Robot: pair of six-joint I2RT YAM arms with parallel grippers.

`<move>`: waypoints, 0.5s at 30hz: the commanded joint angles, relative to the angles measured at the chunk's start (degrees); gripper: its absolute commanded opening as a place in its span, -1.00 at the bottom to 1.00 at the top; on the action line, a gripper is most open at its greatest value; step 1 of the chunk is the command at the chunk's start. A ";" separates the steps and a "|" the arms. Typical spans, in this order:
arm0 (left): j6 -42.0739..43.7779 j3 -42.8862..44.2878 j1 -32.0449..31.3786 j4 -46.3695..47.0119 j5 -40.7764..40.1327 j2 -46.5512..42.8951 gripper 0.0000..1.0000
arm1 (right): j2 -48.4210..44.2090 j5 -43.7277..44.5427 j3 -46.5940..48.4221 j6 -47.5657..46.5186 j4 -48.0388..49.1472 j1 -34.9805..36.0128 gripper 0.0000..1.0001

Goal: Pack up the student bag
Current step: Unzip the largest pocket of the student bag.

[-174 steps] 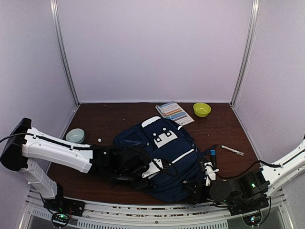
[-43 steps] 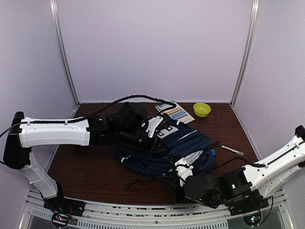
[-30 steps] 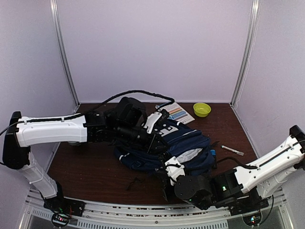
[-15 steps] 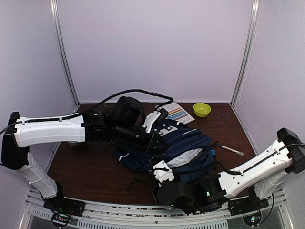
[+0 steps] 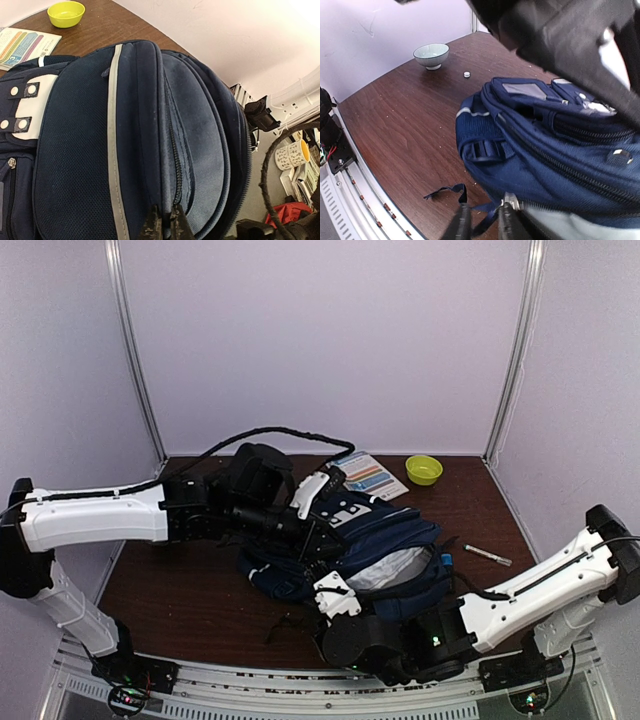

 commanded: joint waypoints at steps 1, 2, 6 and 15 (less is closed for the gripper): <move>0.80 -0.88 -0.48 7.76 0.23 -3.89 -1.00 | -3.82 0.56 0.85 0.71 -3.85 -0.27 -0.47; 0.95 -1.37 -0.48 7.56 -0.01 -4.19 -1.00 | -4.78 0.29 0.46 1.03 -4.29 -0.29 -0.42; 2.04 -2.68 -0.48 6.11 -1.72 -5.28 -1.00 | -8.77 -2.16 -1.31 1.12 -5.18 -0.28 -0.24; 5.01 -5.33 -0.12 1.04 -8.85 -8.71 -1.00 | -18.81 -6.72 -5.38 0.73 -8.70 -0.29 -0.01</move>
